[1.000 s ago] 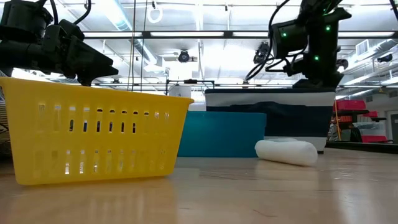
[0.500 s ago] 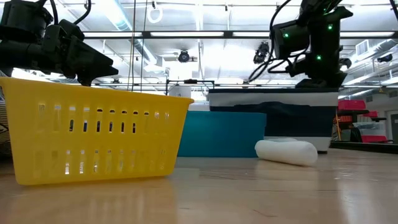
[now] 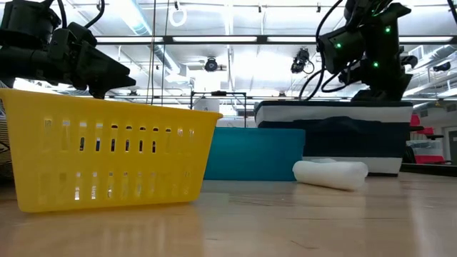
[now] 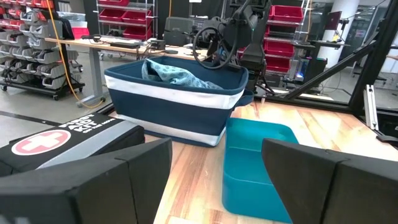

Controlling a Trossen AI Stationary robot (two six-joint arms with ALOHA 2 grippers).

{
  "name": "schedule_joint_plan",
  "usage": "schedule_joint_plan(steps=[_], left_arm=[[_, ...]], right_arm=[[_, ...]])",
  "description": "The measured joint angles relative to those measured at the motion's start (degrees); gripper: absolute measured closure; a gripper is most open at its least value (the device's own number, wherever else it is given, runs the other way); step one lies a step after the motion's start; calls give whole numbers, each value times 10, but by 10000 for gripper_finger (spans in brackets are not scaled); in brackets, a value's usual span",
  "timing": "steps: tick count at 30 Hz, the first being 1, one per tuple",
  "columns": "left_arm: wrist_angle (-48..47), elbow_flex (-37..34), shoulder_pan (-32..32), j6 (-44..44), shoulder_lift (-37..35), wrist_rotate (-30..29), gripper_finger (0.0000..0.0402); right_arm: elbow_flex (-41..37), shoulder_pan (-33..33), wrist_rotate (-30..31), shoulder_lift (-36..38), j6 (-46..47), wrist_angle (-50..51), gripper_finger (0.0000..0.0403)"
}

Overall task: Pick & place medical supplies in basket/bin
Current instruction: Adjust the large white and blue bin, then put the gray patient gown into the white and blue bin

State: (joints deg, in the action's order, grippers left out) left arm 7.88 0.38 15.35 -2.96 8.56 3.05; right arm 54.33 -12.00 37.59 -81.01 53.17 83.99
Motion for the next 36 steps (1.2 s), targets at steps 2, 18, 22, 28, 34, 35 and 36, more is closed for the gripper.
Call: schedule_joint_plan(steps=[2, 18, 22, 28, 34, 35, 36], left_arm=[[0, 0, 0, 0, 0, 0, 150], [3, 0, 0, 0, 0, -1, 150], [5, 0, 0, 0, 0, -4, 150], [5, 0, 0, -1, 0, -11, 150], [8, 0, 0, -3, 0, -11, 150], [8, 0, 0, -3, 0, -11, 150], [8, 0, 0, -3, 0, -11, 150]], right_arm=[[0, 7, 16, 0, -1, -14, 140], [0, 104, 125, 0, -165, -256, 140], [0, 138, 134, 1, -258, -373, 140], [0, 200, 75, 1, -438, -631, 140], [-2, 255, -121, 1, -580, -915, 140], [-9, 262, -169, 1, -593, -969, 140], [-21, 267, -215, 1, -603, -1028, 140]])
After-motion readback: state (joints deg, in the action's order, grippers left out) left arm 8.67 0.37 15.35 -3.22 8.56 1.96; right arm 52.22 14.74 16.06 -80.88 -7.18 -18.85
